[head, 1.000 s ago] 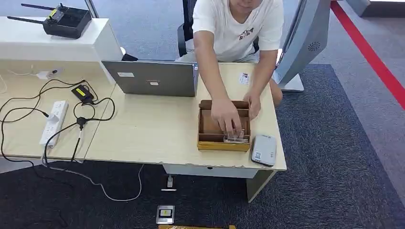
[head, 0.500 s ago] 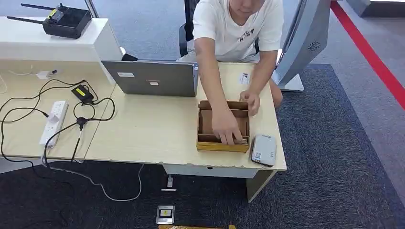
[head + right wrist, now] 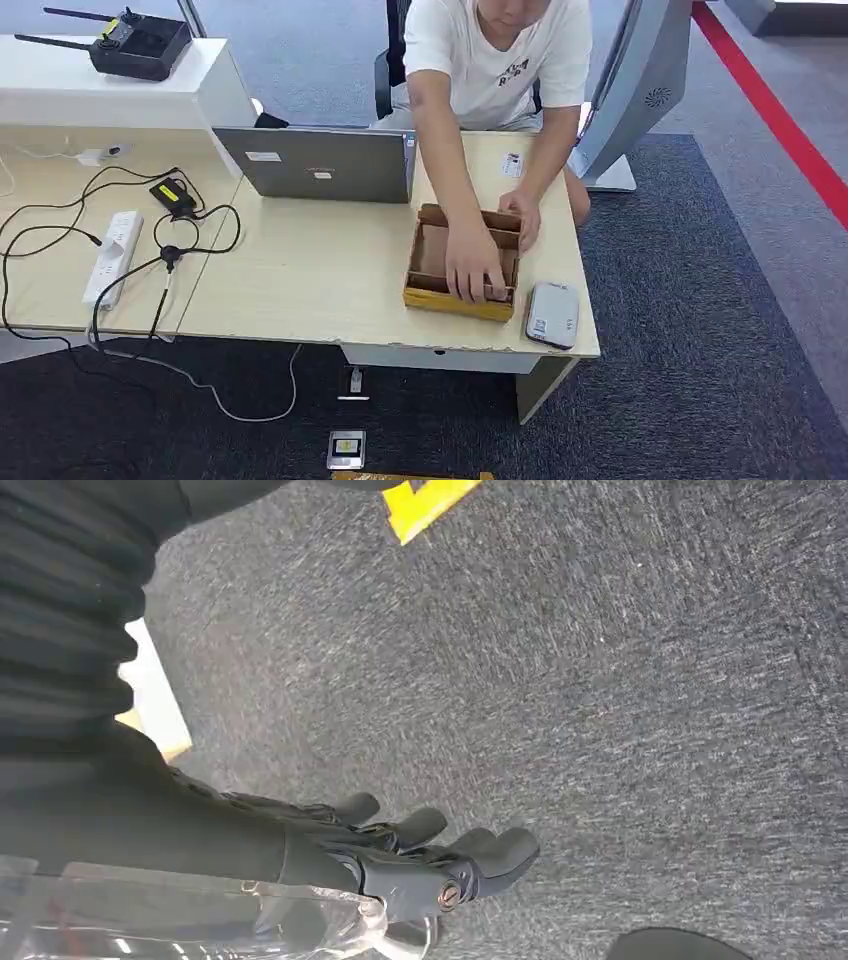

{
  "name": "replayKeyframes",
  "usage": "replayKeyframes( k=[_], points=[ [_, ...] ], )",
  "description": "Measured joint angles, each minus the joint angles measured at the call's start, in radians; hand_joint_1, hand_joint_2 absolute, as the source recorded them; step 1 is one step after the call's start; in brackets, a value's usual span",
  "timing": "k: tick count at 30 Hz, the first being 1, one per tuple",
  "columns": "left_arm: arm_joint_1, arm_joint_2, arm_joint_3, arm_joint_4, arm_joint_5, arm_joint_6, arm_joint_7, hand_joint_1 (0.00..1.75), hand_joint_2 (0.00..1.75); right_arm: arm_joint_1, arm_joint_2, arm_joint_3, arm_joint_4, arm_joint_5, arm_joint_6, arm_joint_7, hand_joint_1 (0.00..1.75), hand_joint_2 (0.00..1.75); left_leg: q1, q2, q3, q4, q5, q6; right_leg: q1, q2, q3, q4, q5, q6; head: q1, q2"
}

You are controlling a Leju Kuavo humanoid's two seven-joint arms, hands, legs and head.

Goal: Pass the card to the sensor for recognition and then transmit it.

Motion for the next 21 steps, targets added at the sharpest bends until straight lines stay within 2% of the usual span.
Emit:
replayKeyframes(
  k=[21],
  points=[
    [-0.003,0.032,0.0,0.0,-0.012,-0.016,-0.04,0.0,0.0,0.0,0.008,0.024,0.0,0.032,0.017,-0.005,0.0,1.75,0.0,0.0,0.0,0.0,0.0,0.0,0.0,0.0,0.0,0.0,0.0,0.0,0.0,0.0]
  ],
)
